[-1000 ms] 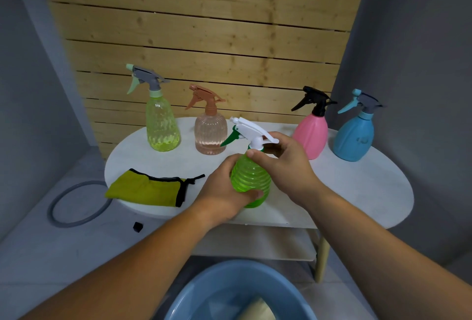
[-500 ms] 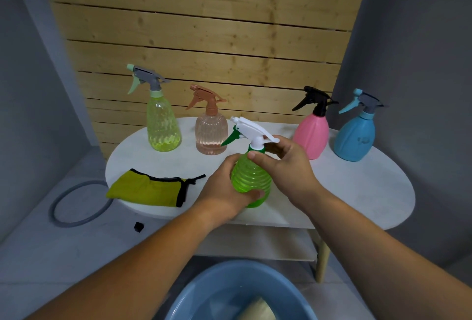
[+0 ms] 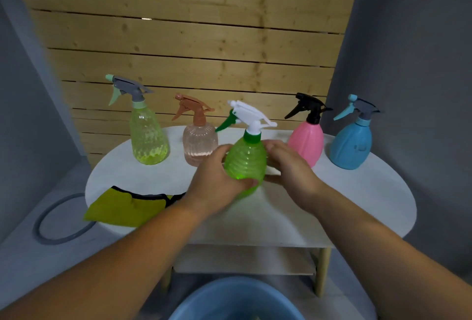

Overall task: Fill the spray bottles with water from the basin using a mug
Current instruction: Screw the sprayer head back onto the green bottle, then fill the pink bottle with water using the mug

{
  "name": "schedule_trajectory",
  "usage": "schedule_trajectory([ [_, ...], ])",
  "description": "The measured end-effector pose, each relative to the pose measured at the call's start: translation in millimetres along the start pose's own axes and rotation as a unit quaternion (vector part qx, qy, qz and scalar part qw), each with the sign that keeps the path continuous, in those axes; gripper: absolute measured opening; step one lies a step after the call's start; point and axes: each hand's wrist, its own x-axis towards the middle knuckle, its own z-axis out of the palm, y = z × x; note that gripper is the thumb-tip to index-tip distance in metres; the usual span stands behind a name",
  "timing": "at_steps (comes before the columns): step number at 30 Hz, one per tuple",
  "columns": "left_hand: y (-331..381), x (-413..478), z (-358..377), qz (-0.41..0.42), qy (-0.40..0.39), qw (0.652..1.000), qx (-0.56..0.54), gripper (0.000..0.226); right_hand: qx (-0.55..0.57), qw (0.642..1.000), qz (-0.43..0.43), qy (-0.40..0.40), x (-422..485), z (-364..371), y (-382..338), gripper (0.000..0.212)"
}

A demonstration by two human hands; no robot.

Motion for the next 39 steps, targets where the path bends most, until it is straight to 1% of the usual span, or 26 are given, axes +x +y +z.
schedule_trajectory([
  [4,-1,46,13,-0.004,0.029,1.000,-0.001,0.069,0.012,1.000,0.015,0.004,31,-2,-9,0.034],
  [7,-12,71,24,-0.008,0.043,0.999,-0.007,0.073,-0.008,0.999,0.035,0.009,53,-6,-3,0.030],
  [12,-29,92,37,-0.024,0.043,0.998,-0.026,0.066,-0.004,0.997,0.069,0.017,76,-10,8,0.030],
  [15,-35,97,41,-0.023,0.044,0.998,-0.022,0.061,-0.009,0.997,0.075,0.021,83,-12,14,0.029],
  [19,-40,100,44,-0.023,0.041,0.999,-0.017,0.061,-0.004,0.997,0.073,0.019,87,-15,21,0.029],
  [24,-35,96,43,-0.033,0.033,0.999,0.012,0.069,-0.006,0.998,0.061,0.014,84,-15,28,0.033],
  [25,-32,94,43,-0.040,0.036,0.998,0.023,0.073,-0.007,0.998,0.056,0.019,81,-16,30,0.031],
  [26,-30,90,43,-0.049,0.042,0.997,0.038,0.078,-0.005,0.998,0.054,0.029,78,-17,31,0.028],
  [28,-29,78,42,-0.062,0.053,0.994,0.066,0.085,-0.005,0.996,0.054,0.065,68,-23,32,0.039],
  [29,-29,71,41,-0.062,0.058,0.994,0.076,0.085,-0.017,0.995,0.055,0.081,61,-27,32,0.041],
  [30,-28,64,40,-0.055,0.062,0.993,0.083,0.080,-0.030,0.994,0.051,0.096,54,-32,31,0.038],
  [32,-23,53,36,-0.031,0.077,0.993,0.084,0.061,-0.057,0.990,0.033,0.126,35,-44,27,0.027],
  [34,-14,49,36,-0.011,0.072,0.996,0.057,0.043,-0.103,0.982,0.003,0.158,18,-60,22,0.021],
  [37,5,50,44,0.002,0.003,1.000,-0.009,0.028,-0.174,0.961,-0.033,0.212,4,-83,17,0.022],
  [39,20,52,57,0.004,-0.051,0.998,-0.037,0.029,-0.188,0.952,-0.044,0.239,1,-96,14,0.023],
])
